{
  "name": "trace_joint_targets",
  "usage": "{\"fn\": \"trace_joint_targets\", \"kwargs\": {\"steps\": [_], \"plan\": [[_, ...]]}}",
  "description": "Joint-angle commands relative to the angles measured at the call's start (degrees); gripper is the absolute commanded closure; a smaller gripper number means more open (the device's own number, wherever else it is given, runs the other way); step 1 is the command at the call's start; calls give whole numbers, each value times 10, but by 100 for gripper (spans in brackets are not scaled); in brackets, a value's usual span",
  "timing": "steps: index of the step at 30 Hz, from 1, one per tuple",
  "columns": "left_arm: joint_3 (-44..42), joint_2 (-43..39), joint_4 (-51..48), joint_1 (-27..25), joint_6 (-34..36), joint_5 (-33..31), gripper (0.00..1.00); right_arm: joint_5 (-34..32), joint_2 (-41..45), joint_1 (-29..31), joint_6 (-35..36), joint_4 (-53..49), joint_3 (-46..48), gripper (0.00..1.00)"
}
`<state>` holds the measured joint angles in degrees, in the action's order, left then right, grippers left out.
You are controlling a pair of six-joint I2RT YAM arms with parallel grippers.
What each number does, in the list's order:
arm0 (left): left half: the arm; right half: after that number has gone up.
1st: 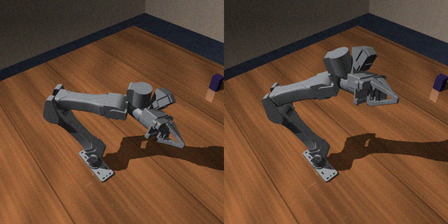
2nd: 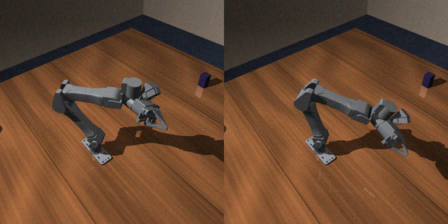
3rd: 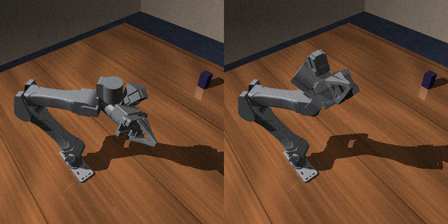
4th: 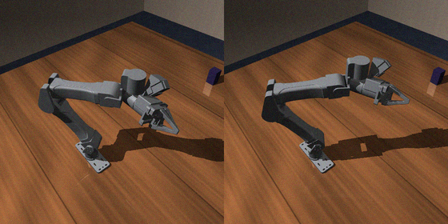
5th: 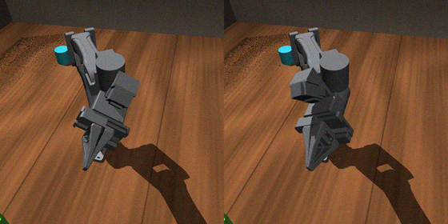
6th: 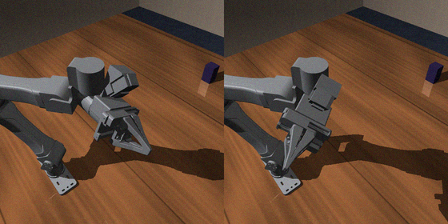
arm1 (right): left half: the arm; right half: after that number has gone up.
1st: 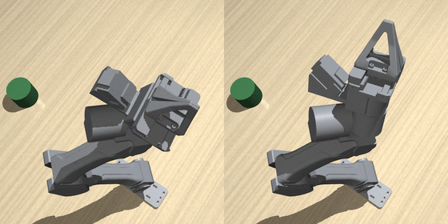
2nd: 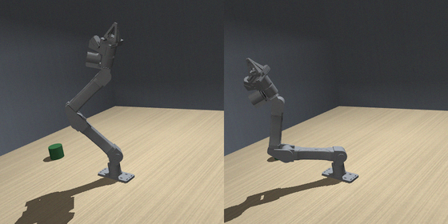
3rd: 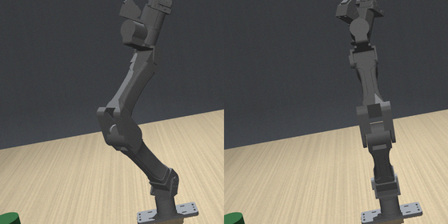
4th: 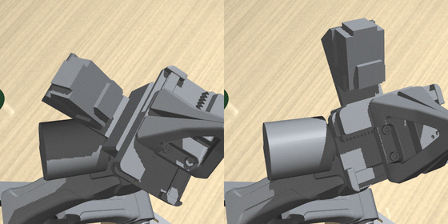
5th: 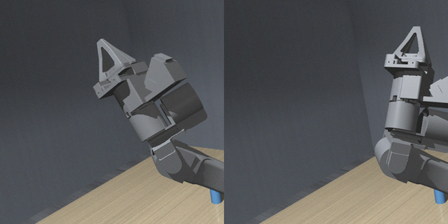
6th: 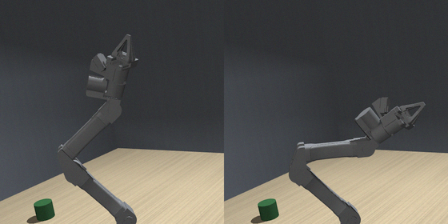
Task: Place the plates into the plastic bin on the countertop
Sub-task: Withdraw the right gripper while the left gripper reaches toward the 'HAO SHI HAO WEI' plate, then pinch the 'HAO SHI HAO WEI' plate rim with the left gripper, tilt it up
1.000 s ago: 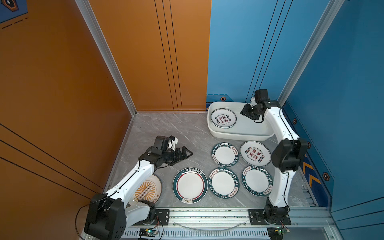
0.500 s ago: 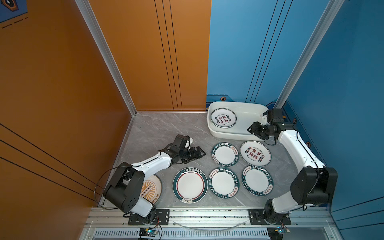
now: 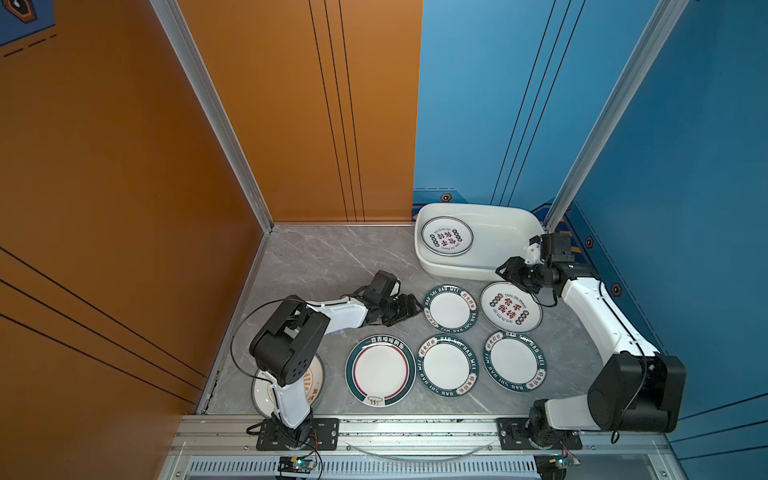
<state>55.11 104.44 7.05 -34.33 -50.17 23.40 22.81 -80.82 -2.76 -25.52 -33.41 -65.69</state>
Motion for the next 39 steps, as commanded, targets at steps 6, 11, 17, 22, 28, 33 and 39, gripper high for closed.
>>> {"fn": "trace_joint_targets", "kwargs": {"steps": [6, 11, 17, 22, 28, 33, 39], "plan": [[55, 64, 34, -22, -17, 3, 33, 24, 14, -11, -7, 26, 33, 47], [60, 91, 51, -23, -26, 7, 44, 29, 19, -18, -4, 26, 40, 48], [65, 119, 62, -23, -32, 15, 59, 33, 19, -21, -3, 27, 46, 48], [65, 133, 63, -24, -28, 18, 66, 34, 22, -22, -2, 27, 51, 48], [66, 143, 64, -24, -25, 22, 76, 36, 22, -23, -1, 28, 60, 48], [66, 148, 65, -22, -22, 25, 85, 36, 25, -24, -1, 31, 69, 48], [56, 138, 71, -9, -21, 31, 93, 38, 28, -25, 2, 31, 77, 48]]}}
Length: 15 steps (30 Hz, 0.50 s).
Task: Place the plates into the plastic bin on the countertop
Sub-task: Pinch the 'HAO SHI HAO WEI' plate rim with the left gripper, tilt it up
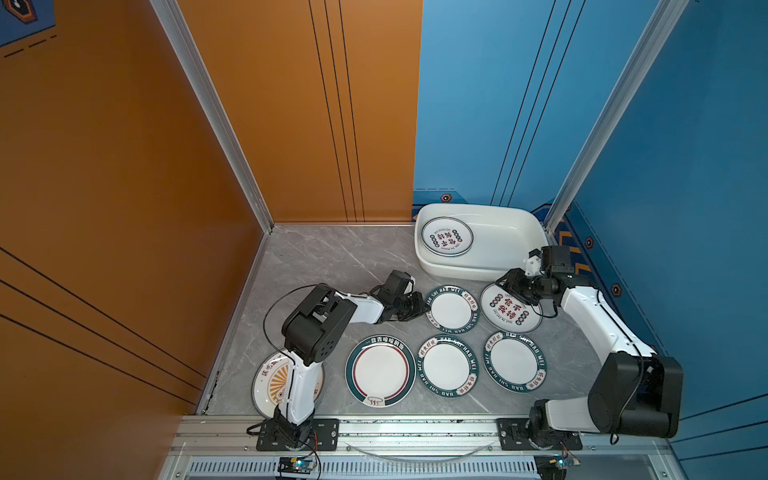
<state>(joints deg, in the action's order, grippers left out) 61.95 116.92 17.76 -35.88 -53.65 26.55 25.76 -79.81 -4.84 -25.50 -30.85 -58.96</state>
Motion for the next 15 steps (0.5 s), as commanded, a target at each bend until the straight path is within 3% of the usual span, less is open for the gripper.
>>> {"fn": "trace_joint_targets", "kwargs": {"steps": [1, 10, 15], "plan": [[-15, 10, -34, 11, 13, 2, 96, 9, 18, -4, 3, 5, 10, 48], [-63, -49, -25, 56, 14, 33, 100, 37, 23, -4, -7, 29, 28, 48], [-101, -103, -21, 88, 10, 57, 100, 84, 19, -2, -19, 61, 37, 47]]}}
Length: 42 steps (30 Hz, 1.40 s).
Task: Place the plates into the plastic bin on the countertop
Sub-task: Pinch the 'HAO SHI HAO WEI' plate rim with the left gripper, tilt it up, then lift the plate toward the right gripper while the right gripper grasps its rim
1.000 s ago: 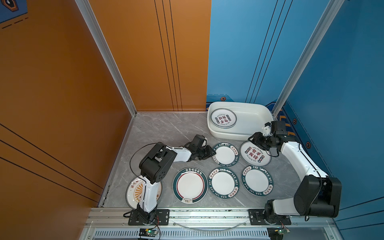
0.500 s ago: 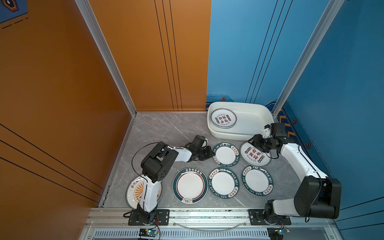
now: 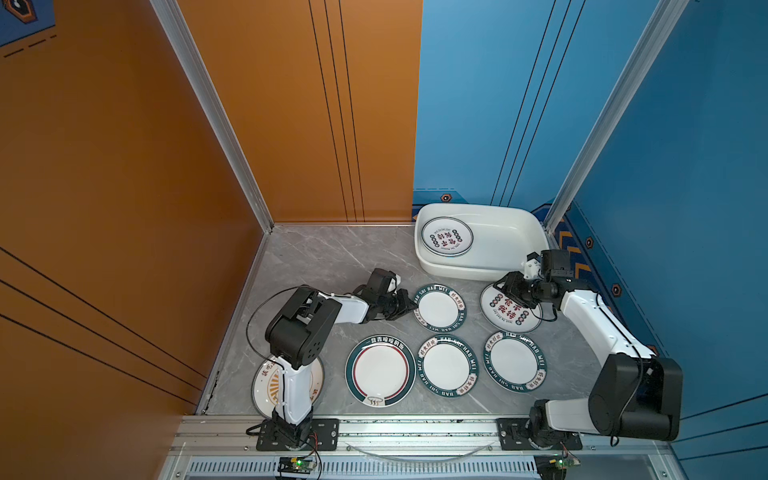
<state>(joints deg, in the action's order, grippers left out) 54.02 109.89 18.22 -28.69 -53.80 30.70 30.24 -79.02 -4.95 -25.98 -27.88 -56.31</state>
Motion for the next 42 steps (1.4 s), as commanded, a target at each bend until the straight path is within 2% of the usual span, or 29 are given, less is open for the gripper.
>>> {"fn": "trace_joint_targets", "kwargs": {"steps": [1, 6, 11, 20, 27, 40, 42], "plan": [[-31, -48, -25, 24, 11, 20, 100, 52, 8, 0, -17, 41, 12, 47], [-67, -123, -44, 66, 15, 50, 100, 104, -11, 26, -27, 77, 13, 44], [-67, -195, -146, 103, 66, 66, 100, 148, -45, 65, -50, 124, 10, 42], [-65, -300, -256, 140, 115, 96, 100, 188, -95, 141, -103, 219, 6, 41], [-53, -318, -274, 161, 118, 111, 100, 208, -120, 187, -155, 309, 14, 41], [-12, -319, -286, 166, 115, 126, 100, 213, -162, 245, -152, 315, -9, 42], [-12, -315, -283, 166, 113, 125, 100, 216, -167, 256, -155, 323, -11, 45]]}}
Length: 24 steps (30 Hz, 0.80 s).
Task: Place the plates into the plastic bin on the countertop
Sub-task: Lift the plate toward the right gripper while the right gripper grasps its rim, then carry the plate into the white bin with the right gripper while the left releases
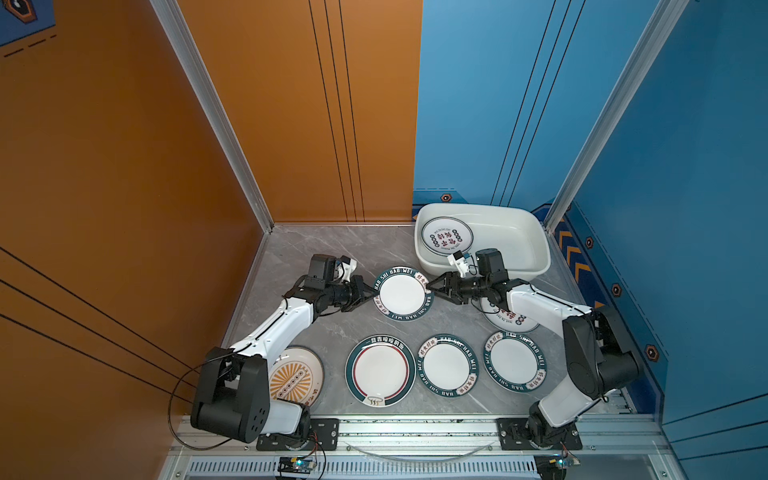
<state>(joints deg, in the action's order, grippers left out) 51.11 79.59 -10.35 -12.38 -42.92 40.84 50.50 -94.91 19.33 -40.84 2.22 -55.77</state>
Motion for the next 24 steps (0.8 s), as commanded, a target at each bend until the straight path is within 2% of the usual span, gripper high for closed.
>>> {"fn": "trace_joint_targets", "kwargs": {"steps": [1, 11, 17, 20, 24], "plan": [[17, -10, 5, 3, 4, 24, 100, 17, -10, 17, -10, 28, -17, 47], [16, 12, 20, -13, 2, 15, 100, 41, -40, 40, -98, 155, -4, 76], [17, 22, 17, -23, 11, 8, 100, 43, -43, 46, -112, 174, -3, 93], [21, 24, 11, -27, 16, 6, 100, 45, -42, 45, -114, 170, -5, 98], [24, 24, 2, -31, 22, 0, 89, 43, -34, 41, -110, 156, -11, 100]]}}
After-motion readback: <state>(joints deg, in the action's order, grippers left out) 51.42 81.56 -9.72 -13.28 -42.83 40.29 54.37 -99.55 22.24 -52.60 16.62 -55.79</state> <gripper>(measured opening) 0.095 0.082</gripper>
